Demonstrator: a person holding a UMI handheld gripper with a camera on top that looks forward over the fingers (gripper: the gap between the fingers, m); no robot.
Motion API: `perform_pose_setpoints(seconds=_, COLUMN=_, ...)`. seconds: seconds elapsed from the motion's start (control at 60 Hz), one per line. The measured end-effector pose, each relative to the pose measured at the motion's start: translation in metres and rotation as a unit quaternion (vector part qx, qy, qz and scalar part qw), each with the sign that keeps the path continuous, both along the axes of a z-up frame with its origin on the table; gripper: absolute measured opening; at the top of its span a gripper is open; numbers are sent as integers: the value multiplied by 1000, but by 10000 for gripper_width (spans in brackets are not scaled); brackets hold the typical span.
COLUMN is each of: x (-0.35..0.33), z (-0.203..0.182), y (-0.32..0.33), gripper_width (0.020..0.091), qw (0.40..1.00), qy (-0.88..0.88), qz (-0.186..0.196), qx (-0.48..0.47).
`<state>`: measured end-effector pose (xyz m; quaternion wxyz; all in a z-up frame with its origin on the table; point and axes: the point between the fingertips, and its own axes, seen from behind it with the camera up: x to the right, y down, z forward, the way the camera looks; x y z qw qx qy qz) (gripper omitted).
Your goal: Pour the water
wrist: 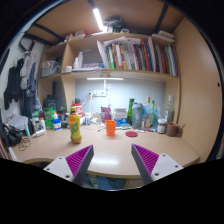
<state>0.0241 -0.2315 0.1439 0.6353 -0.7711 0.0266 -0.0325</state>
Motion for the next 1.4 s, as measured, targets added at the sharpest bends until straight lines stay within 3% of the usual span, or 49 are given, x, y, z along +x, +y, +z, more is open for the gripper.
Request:
perform_pose_setpoints(seconds=0.183, x=-1, z=0, y=-2, gripper_width=846, qw=1000, qy=1, qz=-10, qx=2)
perform_pose_setpoints(seconds=0.333, x=-26, z=-2, y=11, gripper_width=840, qw=1000, qy=17, qz=8, qx=11)
perform_pose_setpoints(seconds=0.65, x=-153, z=-14, y=124, gripper_width=842, qw=994, qy=99, qz=47, qx=22)
perform_pose_setpoints(seconds=0.833, x=-196, z=-27, y=204, gripper_width=840, qw=996, qy=83, qz=32, qx=11)
perform_pose_setpoints(seconds=1.117, x=-191, z=-41, y=302, gripper_width=832, qw=1000, qy=21, qz=-4, qx=4)
perform_pose_setpoints(seconds=1.167, x=-189, z=-41, y=315, gripper_width=598, qw=1000, qy=24, qz=-11, qx=7)
perform_pose_setpoints(seconds=1.25, x=-187, z=-42, y=324, gripper_width=557, qw=1000, qy=20, qz=-15, qx=7)
perform_pose_setpoints(seconds=1.333, x=-194, z=-43, y=331, gripper_width=479, qw=999, qy=30, qz=7, qx=15)
perform_pose_setpoints(seconds=1.4, x=-196, z=-41, y=333, gripper_width=462, qw=999, qy=20, qz=23, qx=20)
